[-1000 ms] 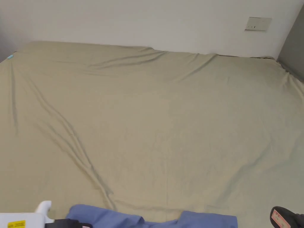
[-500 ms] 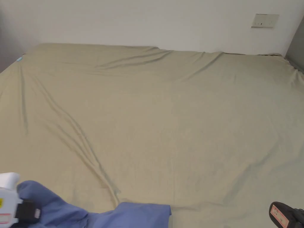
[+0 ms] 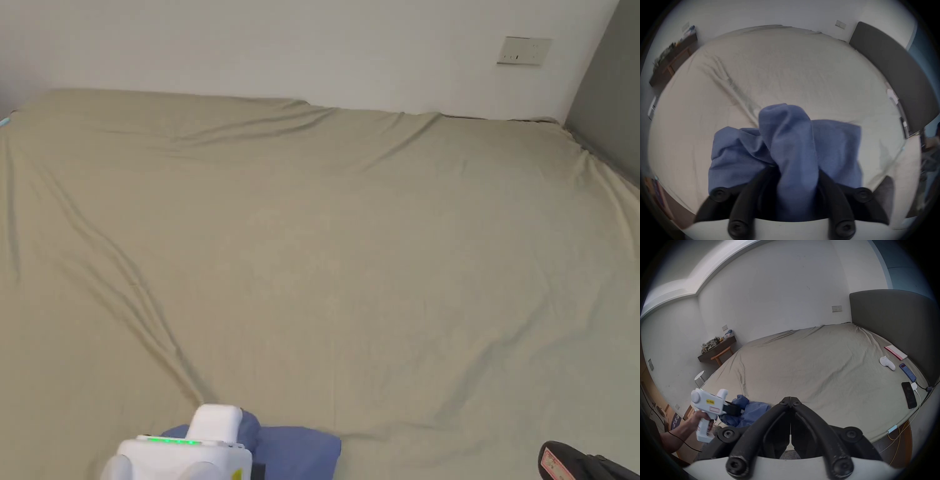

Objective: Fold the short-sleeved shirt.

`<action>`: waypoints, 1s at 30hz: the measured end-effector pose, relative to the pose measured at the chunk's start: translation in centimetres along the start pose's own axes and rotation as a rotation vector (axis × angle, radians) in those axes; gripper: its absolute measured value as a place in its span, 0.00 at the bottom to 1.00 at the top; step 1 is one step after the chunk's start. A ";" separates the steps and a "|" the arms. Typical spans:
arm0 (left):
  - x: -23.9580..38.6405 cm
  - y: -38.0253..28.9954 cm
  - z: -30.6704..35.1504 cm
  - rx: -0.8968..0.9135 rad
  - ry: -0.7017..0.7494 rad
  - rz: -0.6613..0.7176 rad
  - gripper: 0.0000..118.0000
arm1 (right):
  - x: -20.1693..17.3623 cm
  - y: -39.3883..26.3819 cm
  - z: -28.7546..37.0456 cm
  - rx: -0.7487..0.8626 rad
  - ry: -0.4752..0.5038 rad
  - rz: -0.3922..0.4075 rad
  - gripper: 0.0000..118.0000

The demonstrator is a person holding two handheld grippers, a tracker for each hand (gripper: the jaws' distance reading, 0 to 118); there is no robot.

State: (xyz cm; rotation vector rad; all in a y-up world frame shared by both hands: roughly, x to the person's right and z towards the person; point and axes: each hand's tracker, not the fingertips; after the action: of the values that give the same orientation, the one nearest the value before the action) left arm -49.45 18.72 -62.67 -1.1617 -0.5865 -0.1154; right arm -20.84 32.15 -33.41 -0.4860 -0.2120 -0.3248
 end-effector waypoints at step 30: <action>4.2 -2.1 1.2 0.098 -0.372 0.100 0.76 | -0.3 -0.4 -0.3 -0.003 0.012 -0.025 0.00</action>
State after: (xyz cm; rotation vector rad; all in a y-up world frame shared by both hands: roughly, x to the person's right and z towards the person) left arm -47.15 19.81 -58.50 -1.1218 -0.8497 0.2176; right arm -21.18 31.74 -33.62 -0.4846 -0.2058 -0.3522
